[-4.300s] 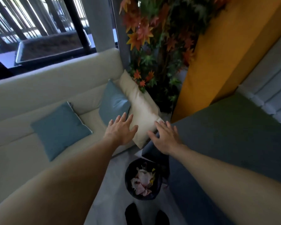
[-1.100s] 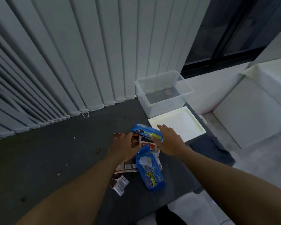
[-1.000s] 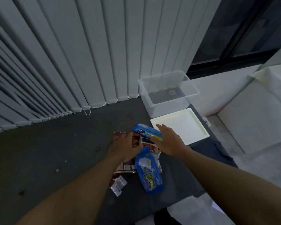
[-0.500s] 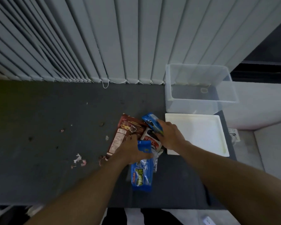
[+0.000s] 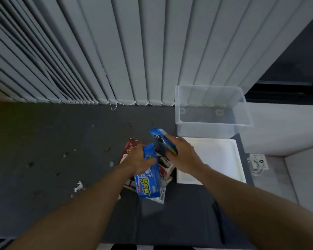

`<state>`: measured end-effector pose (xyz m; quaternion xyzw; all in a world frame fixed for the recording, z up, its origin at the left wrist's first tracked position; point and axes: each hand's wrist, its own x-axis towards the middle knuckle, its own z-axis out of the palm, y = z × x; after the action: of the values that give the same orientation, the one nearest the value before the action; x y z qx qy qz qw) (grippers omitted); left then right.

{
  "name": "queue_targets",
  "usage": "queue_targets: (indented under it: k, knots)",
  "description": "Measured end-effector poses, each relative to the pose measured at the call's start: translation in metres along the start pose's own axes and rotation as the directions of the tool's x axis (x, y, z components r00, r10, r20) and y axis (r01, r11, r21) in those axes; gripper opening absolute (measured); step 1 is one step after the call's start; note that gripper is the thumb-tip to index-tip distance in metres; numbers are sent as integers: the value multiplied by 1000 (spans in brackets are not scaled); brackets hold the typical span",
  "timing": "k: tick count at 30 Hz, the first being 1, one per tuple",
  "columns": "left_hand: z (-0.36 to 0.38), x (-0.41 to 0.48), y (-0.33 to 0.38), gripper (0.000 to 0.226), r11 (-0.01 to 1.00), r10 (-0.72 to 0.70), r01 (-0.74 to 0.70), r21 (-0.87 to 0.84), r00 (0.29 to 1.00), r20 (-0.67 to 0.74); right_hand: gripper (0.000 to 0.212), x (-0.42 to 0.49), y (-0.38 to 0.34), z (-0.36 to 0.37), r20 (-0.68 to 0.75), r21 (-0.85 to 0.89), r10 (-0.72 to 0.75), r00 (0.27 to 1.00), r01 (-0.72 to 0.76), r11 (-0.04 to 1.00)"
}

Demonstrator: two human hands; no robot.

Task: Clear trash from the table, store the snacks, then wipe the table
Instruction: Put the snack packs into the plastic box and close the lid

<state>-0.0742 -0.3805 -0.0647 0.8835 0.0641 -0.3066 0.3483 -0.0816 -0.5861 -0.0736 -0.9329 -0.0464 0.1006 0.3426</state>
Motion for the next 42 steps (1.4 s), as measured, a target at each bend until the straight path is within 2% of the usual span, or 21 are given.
queue_targets:
  k: [4,8,10,12,18,22,25,29,33,36,39,42]
  knots:
    - [-20,6,27,56,998,12,-7,68,997,-78,61,7,-7,-31,-155,42,-145,977,153,987]
    - [-34,13,59,57,999,34,-34,6,988,-153,57,28,-3,-64,-377,-6,-198,905,211,977]
    - [-39,18,74,57,998,41,-49,-44,984,-174,55,39,2,-82,-460,29,-138,877,171,985]
    - [-42,24,88,57,996,55,-67,-64,982,-181,55,51,10,-101,-469,62,-31,882,68,996]
    - [-48,38,103,55,996,61,-72,-57,983,-171,51,95,36,-133,-320,-153,170,932,-228,962]
    - [-48,41,89,50,994,16,-35,-107,986,-167,44,128,46,-121,-57,-345,262,963,-265,900]
    - [-49,43,74,49,993,-20,2,-119,988,-152,44,144,48,-102,19,-396,299,954,-267,879]
    - [-52,46,57,51,990,-66,46,-136,987,-147,50,158,49,-83,202,-367,320,926,-231,901]
    - [-53,44,48,51,981,-101,75,-176,985,-140,75,157,44,-87,336,-282,356,872,-268,921]
    - [-52,43,48,49,981,-100,74,-182,985,-141,86,157,46,-89,428,-262,396,813,-308,915]
    - [-52,43,53,48,982,-84,59,-180,987,-135,89,157,47,-89,443,-241,406,799,-330,913]
    - [-55,41,61,48,981,-63,35,-190,988,-142,84,155,42,-90,413,-236,394,821,-321,917]
